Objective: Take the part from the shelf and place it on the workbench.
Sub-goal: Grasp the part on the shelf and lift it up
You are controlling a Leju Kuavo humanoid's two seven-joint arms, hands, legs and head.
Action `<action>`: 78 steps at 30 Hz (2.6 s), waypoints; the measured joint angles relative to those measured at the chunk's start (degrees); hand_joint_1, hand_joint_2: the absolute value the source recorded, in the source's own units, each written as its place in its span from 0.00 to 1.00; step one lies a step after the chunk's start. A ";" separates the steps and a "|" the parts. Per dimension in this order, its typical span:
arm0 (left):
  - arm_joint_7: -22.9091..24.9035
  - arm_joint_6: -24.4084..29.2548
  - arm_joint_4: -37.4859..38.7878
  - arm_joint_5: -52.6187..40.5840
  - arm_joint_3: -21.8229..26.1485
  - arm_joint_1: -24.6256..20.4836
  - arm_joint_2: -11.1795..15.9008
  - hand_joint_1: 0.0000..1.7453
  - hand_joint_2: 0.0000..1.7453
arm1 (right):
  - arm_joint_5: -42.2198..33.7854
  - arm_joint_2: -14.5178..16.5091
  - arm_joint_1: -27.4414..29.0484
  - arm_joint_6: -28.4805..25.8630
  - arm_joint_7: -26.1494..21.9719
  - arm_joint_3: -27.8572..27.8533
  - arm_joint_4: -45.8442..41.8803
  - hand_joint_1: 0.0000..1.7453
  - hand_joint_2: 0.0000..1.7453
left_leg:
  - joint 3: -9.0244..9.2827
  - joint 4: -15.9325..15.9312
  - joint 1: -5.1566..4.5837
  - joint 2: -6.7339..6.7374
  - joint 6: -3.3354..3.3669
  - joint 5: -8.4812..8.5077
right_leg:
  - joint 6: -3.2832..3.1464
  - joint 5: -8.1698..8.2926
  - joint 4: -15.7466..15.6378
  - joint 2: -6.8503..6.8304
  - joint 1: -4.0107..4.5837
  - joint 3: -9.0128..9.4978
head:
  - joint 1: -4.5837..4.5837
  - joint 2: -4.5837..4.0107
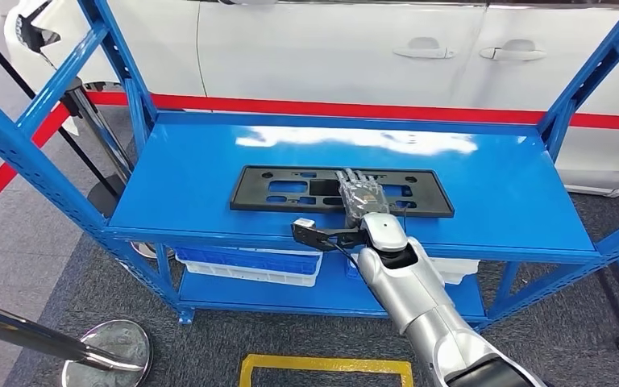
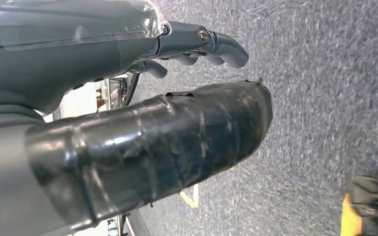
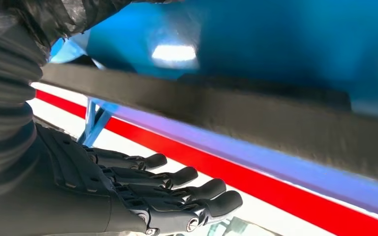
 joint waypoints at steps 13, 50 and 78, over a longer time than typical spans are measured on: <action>0.02 -0.08 0.04 -0.02 -0.29 0.09 -0.04 0.00 0.00 | 0.07 -0.01 0.31 -0.02 0.05 0.03 0.37 0.02 1.00 | 5.94 -6.58 -0.10 -0.33 2.66 -1.10 | 2.84 -4.21 16.04 -0.03 -0.60 -10.34 | 0.14 0.01; -0.67 0.91 0.20 0.04 -0.28 -0.07 0.19 0.00 0.75 | -0.45 -0.38 -0.80 2.32 -0.13 -0.09 2.14 1.00 1.00 | 3.37 -6.25 -0.05 -0.32 0.94 0.98 | -0.45 1.51 0.98 -0.38 0.71 -2.78 | 0.11 0.01; 2.49 2.45 0.21 0.34 0.38 0.33 -0.88 0.00 1.00 | -8.57 -0.84 9.42 -4.94 -7.30 2.02 -26.31 1.00 1.00 | 3.29 -5.53 -0.02 -0.29 1.67 0.80 | 1.12 -0.13 3.82 0.10 -0.16 -2.75 | 0.23 0.00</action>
